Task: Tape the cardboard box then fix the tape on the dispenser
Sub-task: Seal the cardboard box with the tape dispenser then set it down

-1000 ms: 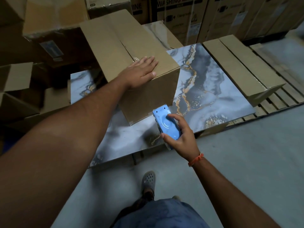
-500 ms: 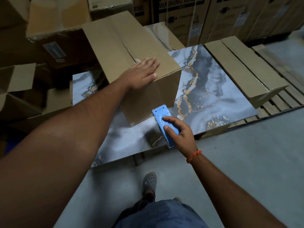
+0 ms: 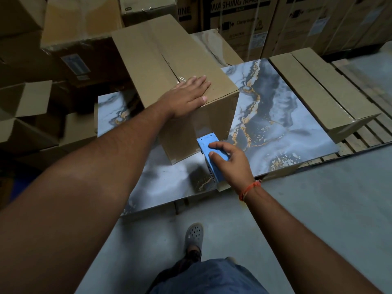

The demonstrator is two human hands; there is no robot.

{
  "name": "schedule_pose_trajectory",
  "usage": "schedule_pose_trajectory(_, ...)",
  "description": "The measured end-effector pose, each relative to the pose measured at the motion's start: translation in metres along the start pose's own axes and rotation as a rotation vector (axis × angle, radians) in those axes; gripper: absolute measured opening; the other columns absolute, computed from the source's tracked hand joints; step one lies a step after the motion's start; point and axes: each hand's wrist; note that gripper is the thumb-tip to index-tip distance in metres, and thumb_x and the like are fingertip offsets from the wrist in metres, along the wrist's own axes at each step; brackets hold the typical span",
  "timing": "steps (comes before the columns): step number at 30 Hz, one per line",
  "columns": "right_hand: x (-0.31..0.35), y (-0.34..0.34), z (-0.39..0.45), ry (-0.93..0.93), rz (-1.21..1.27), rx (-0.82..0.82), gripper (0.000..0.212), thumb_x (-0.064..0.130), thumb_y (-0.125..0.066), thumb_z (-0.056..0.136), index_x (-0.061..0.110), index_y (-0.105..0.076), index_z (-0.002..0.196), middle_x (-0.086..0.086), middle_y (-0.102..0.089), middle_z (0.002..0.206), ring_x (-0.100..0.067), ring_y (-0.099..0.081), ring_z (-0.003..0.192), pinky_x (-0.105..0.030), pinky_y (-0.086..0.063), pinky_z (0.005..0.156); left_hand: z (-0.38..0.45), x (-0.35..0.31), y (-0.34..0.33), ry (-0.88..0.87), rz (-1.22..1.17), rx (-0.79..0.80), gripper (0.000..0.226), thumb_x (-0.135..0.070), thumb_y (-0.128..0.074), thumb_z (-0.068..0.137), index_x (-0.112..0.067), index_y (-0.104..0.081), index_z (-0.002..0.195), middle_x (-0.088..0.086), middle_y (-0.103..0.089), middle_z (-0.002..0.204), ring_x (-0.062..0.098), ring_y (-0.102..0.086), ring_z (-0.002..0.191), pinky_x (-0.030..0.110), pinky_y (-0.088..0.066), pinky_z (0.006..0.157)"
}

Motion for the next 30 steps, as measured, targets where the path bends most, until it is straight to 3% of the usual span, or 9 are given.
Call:
schedule_pose_trajectory(4,0.014,0.004,0.009,-0.074,-0.043,-0.005,0.02,0.022,-0.07,0.086,0.022,-0.077,0.105,0.007,-0.072,0.112,-0.013,-0.069,0.103,-0.039,-0.057,0.097,0.001,0.001,-0.002,0.0,0.0,0.002,0.061,-0.047,-0.024,0.108,-0.026,-0.01,0.163,-0.002,0.0,0.172,0.02,0.002,0.159,0.042,-0.003,0.125)
schedule_pose_trajectory(7,0.023,0.004,0.015,-0.129,-0.057,-0.003,0.018,0.021,-0.07,0.087,0.021,-0.078,0.103,0.007,-0.07,0.106,-0.016,-0.069,0.1,-0.034,-0.058,0.092,0.001,0.002,-0.001,0.002,-0.003,0.002,0.062,-0.048,-0.024,0.107,-0.026,-0.01,0.163,-0.002,0.0,0.172,0.02,0.003,0.159,0.041,-0.003,0.125)
schedule_pose_trajectory(11,0.034,0.0,0.031,-0.177,-0.108,0.013,0.016,0.021,-0.072,0.085,0.02,-0.078,0.1,-0.002,-0.074,0.11,-0.022,-0.07,0.098,-0.021,-0.055,0.068,0.001,0.001,0.0,0.003,0.003,0.01,0.069,-0.054,-0.019,0.101,-0.026,-0.01,0.163,-0.001,0.0,0.172,0.021,0.002,0.159,0.042,-0.003,0.126)
schedule_pose_trajectory(16,0.04,-0.005,0.042,-0.201,-0.141,0.015,0.009,0.021,-0.074,0.084,0.021,-0.079,0.091,-0.005,-0.076,0.107,-0.024,-0.072,0.096,-0.037,-0.063,0.084,0.0,0.001,-0.001,0.0,0.002,0.009,0.069,-0.055,-0.018,0.101,-0.026,-0.01,0.163,-0.001,0.0,0.172,0.021,0.002,0.159,0.042,-0.003,0.126)
schedule_pose_trajectory(23,0.047,-0.008,0.047,-0.193,-0.219,0.019,0.015,0.024,-0.072,0.087,0.017,-0.081,0.097,-0.004,-0.077,0.108,-0.023,-0.071,0.098,-0.041,-0.061,0.089,0.001,0.002,-0.002,-0.001,0.015,0.001,0.064,-0.051,-0.022,0.105,-0.026,-0.009,0.163,-0.001,0.0,0.172,0.022,0.002,0.158,0.041,-0.003,0.125)
schedule_pose_trajectory(28,0.047,-0.008,0.038,-0.186,-0.183,0.001,0.012,0.022,-0.071,0.088,0.018,-0.078,0.096,-0.004,-0.075,0.108,-0.022,-0.071,0.097,-0.031,-0.06,0.081,0.002,0.001,-0.001,0.0,0.013,0.004,0.065,-0.052,-0.021,0.104,-0.026,-0.01,0.163,-0.001,0.0,0.172,0.022,0.002,0.159,0.042,-0.003,0.126)
schedule_pose_trajectory(30,0.039,-0.007,0.025,-0.133,-0.157,-0.017,0.013,0.021,-0.071,0.088,0.018,-0.077,0.099,0.0,-0.074,0.105,-0.019,-0.07,0.099,-0.032,-0.058,0.089,0.003,0.002,-0.002,0.0,0.012,0.001,0.063,-0.05,-0.024,0.107,-0.026,-0.01,0.163,-0.001,0.0,0.172,0.021,0.002,0.159,0.041,-0.002,0.125)
Point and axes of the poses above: each hand's wrist, its own z-axis towards the middle knuckle, its own y-axis out of the back of the hand, x = y × z
